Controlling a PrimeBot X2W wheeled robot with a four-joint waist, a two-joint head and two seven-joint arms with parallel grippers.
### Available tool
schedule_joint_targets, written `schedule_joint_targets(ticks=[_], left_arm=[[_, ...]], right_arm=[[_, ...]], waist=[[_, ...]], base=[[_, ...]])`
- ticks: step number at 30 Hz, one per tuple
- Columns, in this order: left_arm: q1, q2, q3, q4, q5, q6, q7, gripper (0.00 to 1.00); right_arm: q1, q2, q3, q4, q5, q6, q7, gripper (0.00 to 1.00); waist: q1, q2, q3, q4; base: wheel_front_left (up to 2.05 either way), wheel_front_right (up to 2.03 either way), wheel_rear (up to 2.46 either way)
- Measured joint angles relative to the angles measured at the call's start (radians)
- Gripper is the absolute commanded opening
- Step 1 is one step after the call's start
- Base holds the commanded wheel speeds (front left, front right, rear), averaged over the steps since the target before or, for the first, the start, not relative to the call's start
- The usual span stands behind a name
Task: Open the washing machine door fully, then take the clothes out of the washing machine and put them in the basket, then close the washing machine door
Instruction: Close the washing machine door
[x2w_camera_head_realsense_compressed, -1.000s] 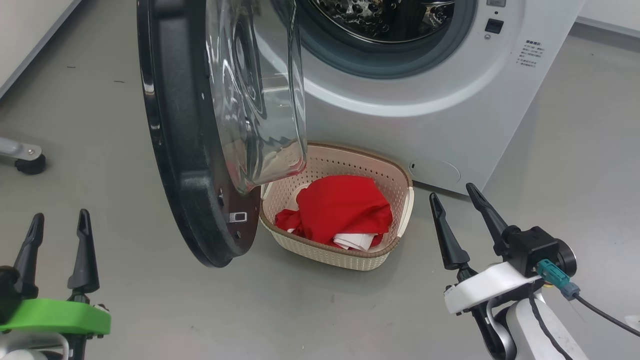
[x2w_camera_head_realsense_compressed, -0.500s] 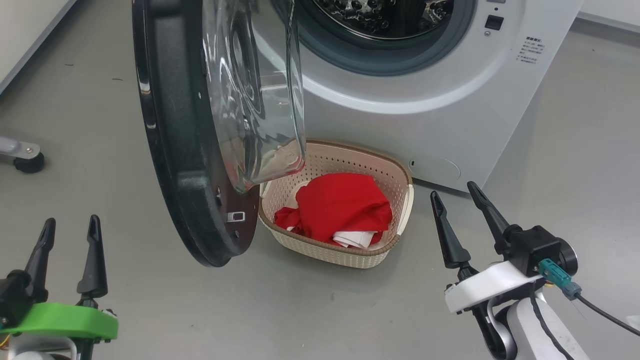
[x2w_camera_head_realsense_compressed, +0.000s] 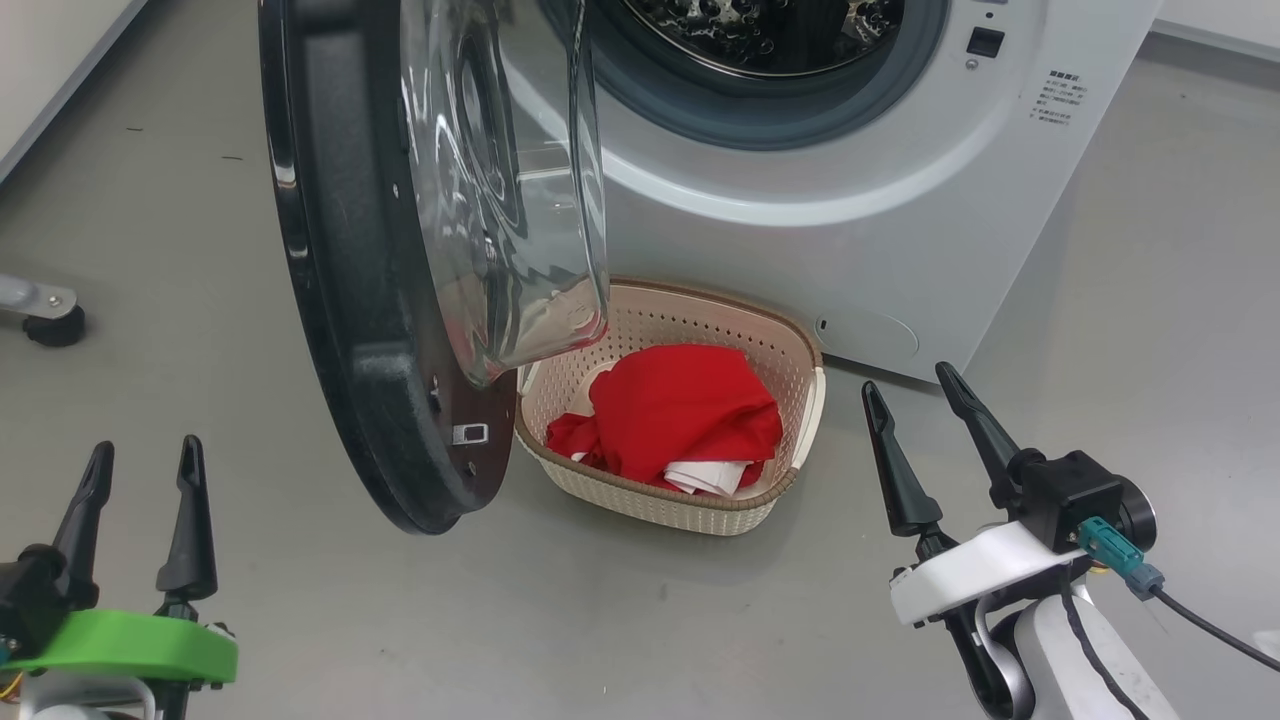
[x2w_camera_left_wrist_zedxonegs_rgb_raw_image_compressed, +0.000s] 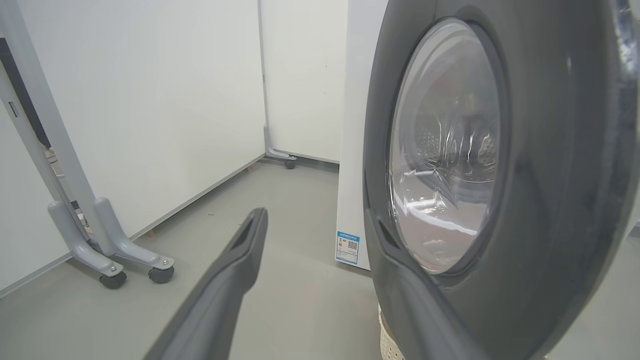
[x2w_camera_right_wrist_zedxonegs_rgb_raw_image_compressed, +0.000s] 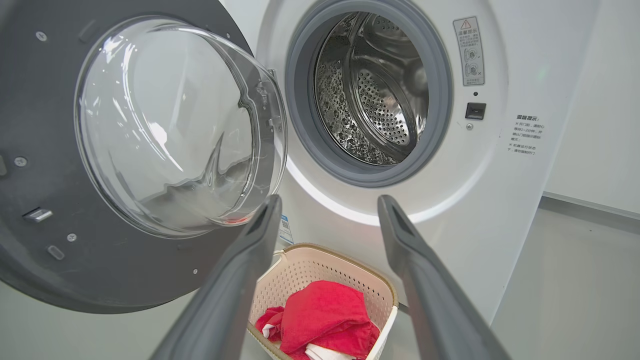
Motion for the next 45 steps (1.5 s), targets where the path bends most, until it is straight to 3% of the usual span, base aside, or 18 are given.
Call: schedule_joint_targets(ticks=[30, 31, 33, 34, 45], left_arm=[[-0.015, -0.002, -0.009, 0.031, 0.019, 0.0, -0.002, 1.0], [-0.016, -0.002, -0.009, 0.031, 0.019, 0.0, -0.002, 0.97], [-0.019, -0.004, -0.009, 0.032, 0.017, 0.0, -0.002, 0.05], [-0.019, -0.004, -0.009, 0.032, 0.017, 0.0, -0.002, 0.0], [-0.02, -0.007, -0.016, 0.034, 0.017, 0.0, -0.002, 0.0]], right_arm=[[0.0, 0.002, -0.002, 0.001, 0.0, 0.0, 0.0, 1.0], [0.0, 0.002, -0.002, 0.001, 0.0, 0.0, 0.0, 1.0], [0.001, 0.002, -0.002, 0.002, 0.0, 0.0, 0.0, 1.0], [0.001, 0.002, -0.002, 0.002, 0.0, 0.0, 0.0, 1.0], [0.003, 0.003, -0.002, 0.004, 0.0, 0.0, 0.0, 1.0]], waist=[[0.0, 0.0, -0.01, 0.0], [0.0, 0.0, -0.01, 0.0], [0.0, 0.0, -0.011, 0.0], [0.0, 0.0, -0.011, 0.0], [0.0, 0.0, -0.019, 0.003]], base=[[0.0, 0.0, 0.0], [0.0, 0.0, 0.0], [0.0, 0.0, 0.0], [0.0, 0.0, 0.0], [0.0, 0.0, 0.0]])
